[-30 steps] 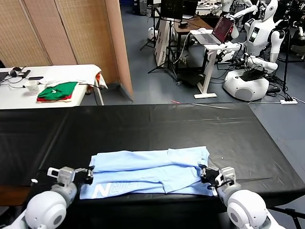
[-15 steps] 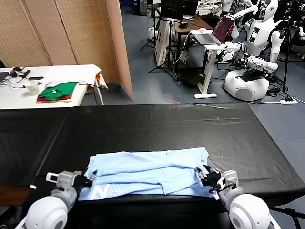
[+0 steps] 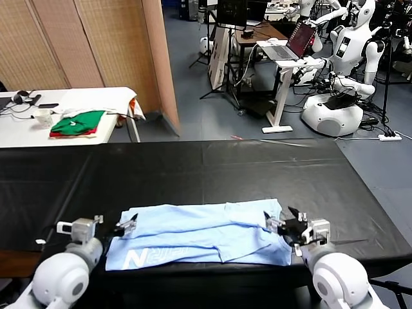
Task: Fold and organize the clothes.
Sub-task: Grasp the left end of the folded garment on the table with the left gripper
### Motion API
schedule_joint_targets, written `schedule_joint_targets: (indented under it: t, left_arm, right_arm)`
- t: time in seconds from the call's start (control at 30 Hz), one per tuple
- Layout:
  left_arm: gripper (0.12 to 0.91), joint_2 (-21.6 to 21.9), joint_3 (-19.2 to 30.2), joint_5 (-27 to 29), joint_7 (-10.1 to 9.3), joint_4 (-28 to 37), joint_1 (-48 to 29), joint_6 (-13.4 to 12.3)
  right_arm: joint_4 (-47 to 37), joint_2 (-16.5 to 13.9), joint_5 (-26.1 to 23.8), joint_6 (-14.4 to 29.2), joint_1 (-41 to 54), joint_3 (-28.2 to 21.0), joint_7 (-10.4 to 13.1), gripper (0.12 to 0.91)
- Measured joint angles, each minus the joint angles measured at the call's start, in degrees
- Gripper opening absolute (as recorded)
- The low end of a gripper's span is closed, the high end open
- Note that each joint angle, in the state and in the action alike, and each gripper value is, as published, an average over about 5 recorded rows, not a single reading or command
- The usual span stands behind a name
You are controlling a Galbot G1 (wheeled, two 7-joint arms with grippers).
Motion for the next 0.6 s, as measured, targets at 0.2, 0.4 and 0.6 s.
schedule_joint_targets:
  t: [0.2,0.4,0.6]
  left_arm:
    - [0.907,-1.5,1.6,-0.6,0.96,4.1,-3.6,-0.2]
    - [0.907,-2.1,2.0,-1.0,1.18,7.5,-5.3,-0.3]
    - [0.905,-2.5,2.1,-1.3,1.24,9.0,-5.4,0.2]
  right_arm:
    - [-4.6,2.0,-1.0,0.8,3.2,-1.0,-0.1,0.907]
    - [-8.2,3.6,-2.3,1.0,4.9,-1.5,0.1,0.907]
    - [-9.9,4.1,-2.3,0.9,5.2,-1.5,0.2,0.904]
